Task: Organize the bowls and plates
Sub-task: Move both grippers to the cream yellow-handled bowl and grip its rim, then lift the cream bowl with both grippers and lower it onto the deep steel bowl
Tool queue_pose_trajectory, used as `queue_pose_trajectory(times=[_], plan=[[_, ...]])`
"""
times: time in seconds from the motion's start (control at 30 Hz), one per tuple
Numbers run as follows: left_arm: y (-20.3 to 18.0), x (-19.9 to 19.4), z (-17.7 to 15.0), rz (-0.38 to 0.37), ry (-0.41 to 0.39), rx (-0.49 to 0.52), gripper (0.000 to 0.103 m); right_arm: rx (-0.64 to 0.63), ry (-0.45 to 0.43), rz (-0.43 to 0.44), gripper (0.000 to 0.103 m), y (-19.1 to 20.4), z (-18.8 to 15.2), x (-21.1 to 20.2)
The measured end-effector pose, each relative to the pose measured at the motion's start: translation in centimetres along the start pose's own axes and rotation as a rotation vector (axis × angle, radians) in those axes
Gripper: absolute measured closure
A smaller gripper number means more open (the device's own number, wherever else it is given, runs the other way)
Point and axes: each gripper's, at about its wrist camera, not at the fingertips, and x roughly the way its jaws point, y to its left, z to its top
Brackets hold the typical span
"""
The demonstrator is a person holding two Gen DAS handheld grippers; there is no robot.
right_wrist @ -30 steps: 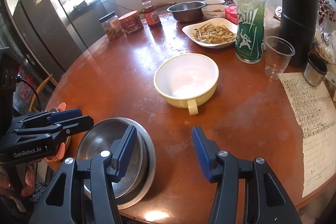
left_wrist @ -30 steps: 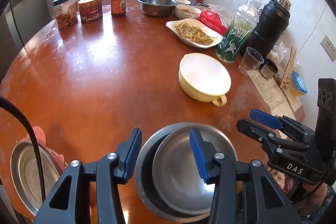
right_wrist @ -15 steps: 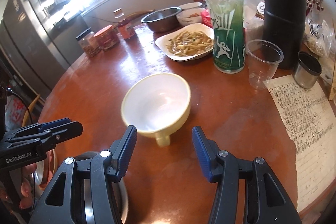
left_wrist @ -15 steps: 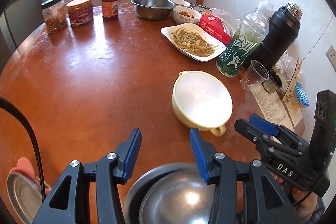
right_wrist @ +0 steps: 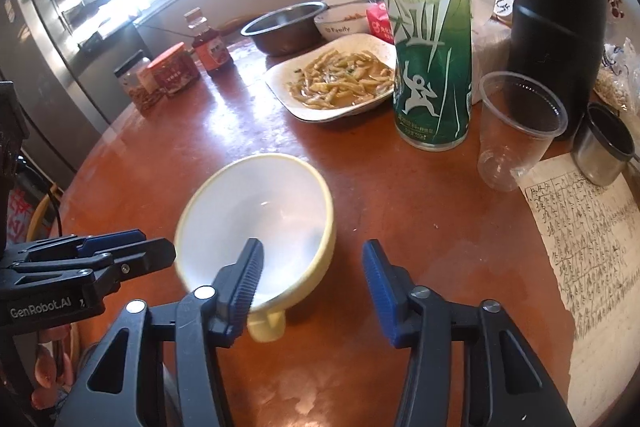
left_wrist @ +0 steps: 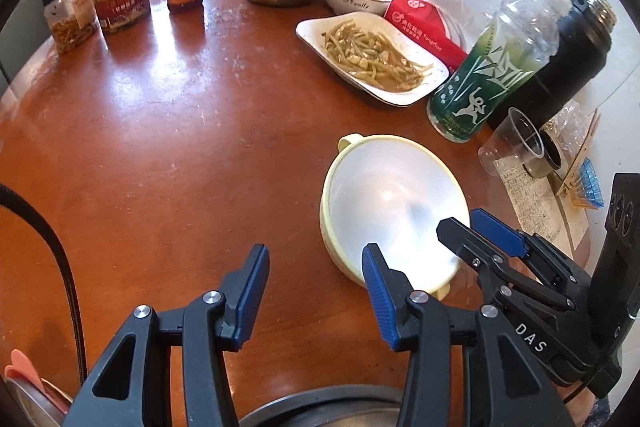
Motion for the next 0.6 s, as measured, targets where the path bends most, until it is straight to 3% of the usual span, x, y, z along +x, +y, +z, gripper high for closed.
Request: queue_pose_trajectory(times=[0.17, 0.47, 0.6], plan=[[0.2, 0.9, 0.5, 0.009, 0.015, -0.008, 0.055, -0.002, 0.014, -0.013, 0.062, -0.3, 0.1, 1.2], [0.5, 2.5, 0.7, -0.041, 0.053, -0.020, 0.056, -0.014, 0.022, 0.007, 0.075, 0.2, 0.3, 2.0], [0.2, 3.2, 0.5, -0.094, 0.085, -0.020, 0.072, -0.022, 0.020, 0.016, 0.079, 0.5, 0.4, 1.9]])
